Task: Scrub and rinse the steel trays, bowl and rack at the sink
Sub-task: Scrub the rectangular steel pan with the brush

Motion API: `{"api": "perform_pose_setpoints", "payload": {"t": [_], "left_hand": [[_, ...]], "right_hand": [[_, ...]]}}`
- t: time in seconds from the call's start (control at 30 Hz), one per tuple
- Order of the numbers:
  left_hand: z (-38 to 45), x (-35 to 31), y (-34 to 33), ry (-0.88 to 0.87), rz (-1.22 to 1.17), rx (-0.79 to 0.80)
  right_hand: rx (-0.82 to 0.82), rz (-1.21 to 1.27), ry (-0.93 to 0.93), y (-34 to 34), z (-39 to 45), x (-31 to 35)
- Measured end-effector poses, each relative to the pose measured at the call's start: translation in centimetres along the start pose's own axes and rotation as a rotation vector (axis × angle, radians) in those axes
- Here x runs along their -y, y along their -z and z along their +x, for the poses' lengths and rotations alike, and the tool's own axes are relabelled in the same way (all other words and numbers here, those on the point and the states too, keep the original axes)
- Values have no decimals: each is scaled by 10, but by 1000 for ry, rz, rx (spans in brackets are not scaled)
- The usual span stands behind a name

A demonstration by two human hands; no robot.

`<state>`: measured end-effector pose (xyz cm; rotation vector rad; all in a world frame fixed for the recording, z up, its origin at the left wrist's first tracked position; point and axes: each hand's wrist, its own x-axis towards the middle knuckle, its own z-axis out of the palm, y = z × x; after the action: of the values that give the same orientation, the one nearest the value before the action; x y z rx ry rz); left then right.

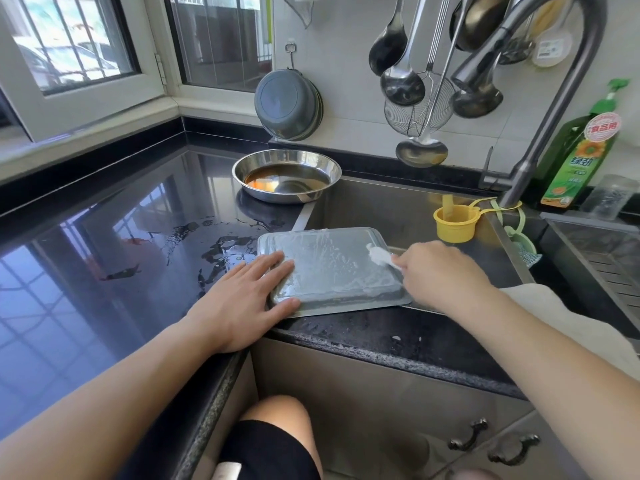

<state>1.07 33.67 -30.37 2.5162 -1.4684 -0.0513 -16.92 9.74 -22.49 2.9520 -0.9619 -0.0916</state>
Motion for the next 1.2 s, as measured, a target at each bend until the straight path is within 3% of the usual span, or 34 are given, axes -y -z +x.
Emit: {"api": "perform_pose_setpoints", "payload": {"t": [0.07,0.2,0.33,0.47,0.6,0.73,0.87,1.0,1.1,1.2], "left_hand": [[-1,-1,0,1,-3,0],[0,0,0,4,-9,11],[0,0,0,-3,-4,2],[-1,1,1,-3,-8,1],[-1,-1,2,-1,-10,-4],[-1,0,2,-4,-17,-6],[-1,-1,2,-1,-15,-23],[-2,-1,2,-6,-25,-36],[-2,-1,1,-8,-25,-37],[-2,-1,1,-9,-31,-42]], "right_hand": [[-15,15,-27,1,5,-4],[86,28,100,-2,-2,9],[17,-28,13,2,12,-6],[92,4,113,1,3,16],[-1,6,-30,8,24,9],[49,27,47,9,21,28],[0,37,-48,16,35,19],[62,55,55,12,31,34],[17,27,-37,16,42,20],[49,25,25,11,39,31]]}}
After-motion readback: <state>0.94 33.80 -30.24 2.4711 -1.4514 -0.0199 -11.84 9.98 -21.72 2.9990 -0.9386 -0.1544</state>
